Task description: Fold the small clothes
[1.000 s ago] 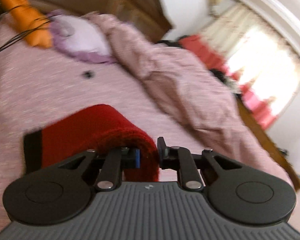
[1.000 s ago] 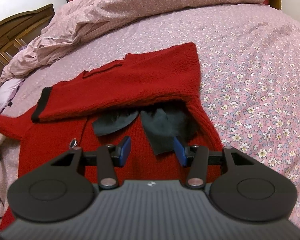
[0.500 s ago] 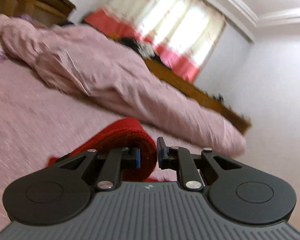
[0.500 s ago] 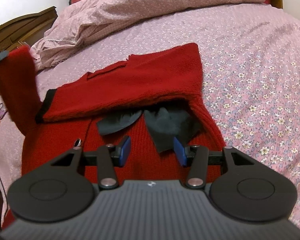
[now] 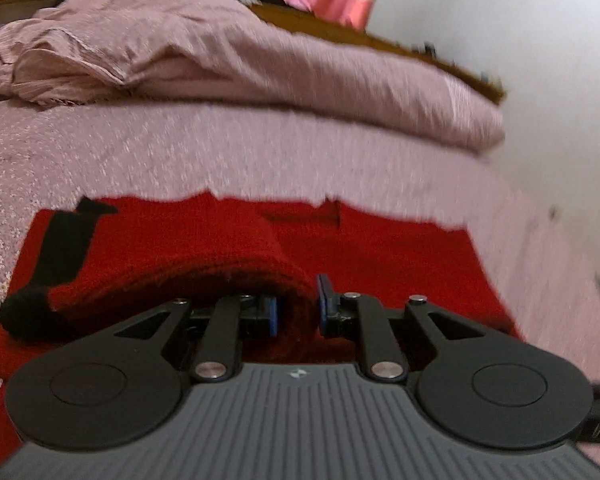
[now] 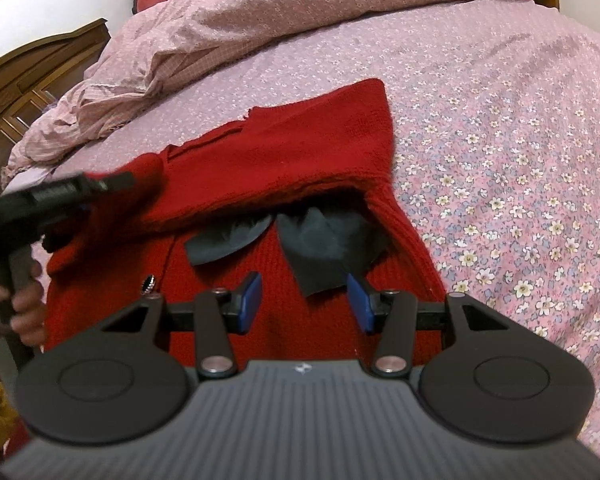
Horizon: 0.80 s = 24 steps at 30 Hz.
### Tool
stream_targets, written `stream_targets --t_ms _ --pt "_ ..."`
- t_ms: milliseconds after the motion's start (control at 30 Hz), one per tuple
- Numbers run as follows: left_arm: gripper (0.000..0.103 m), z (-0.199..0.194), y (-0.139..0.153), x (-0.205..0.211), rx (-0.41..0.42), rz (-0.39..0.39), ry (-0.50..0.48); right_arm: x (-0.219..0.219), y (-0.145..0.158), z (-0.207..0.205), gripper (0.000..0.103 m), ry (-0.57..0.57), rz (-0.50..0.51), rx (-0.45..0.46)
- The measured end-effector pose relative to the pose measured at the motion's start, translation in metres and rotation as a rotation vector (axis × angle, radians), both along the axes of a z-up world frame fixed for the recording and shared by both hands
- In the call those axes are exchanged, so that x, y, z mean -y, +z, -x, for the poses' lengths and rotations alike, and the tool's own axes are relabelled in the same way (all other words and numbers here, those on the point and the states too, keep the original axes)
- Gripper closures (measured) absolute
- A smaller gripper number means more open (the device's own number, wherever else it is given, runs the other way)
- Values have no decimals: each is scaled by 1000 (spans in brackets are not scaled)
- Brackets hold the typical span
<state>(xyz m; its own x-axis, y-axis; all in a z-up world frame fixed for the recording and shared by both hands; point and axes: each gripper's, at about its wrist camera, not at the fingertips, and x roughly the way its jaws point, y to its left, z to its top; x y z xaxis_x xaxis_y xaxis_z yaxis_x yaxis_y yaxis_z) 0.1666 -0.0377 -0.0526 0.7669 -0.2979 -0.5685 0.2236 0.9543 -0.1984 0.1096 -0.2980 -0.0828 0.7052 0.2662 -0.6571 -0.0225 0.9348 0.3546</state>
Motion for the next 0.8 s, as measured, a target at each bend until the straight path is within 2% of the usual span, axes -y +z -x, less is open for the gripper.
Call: stream_targets --t_ms 67,133,233,333,500,667,800 --pt "75 1 -10 3 -40 -21 -24 -1 -1 0 53 1 8 -1" --pt "56 1 -15 1 -77 -19 -48 -2 -1 0 53 0 16 -1" --pt "40 12 -16 5 -68 -21 -71 -3 -2 -1 53 1 17 -3" --pt "29 18 -12 8 -86 -52 -86 -4 -1 -1 53 2 17 -3" --pt "26 37 -1 -1 -85 -105 -87 -4 1 -1 53 -2 18 3" --pt "25 54 4 -27 -104 -174 23 -10 5 0 53 10 32 15" --pt "25 58 1 -62 -153 -140 133 -21 11 -2 53 44 56 29"
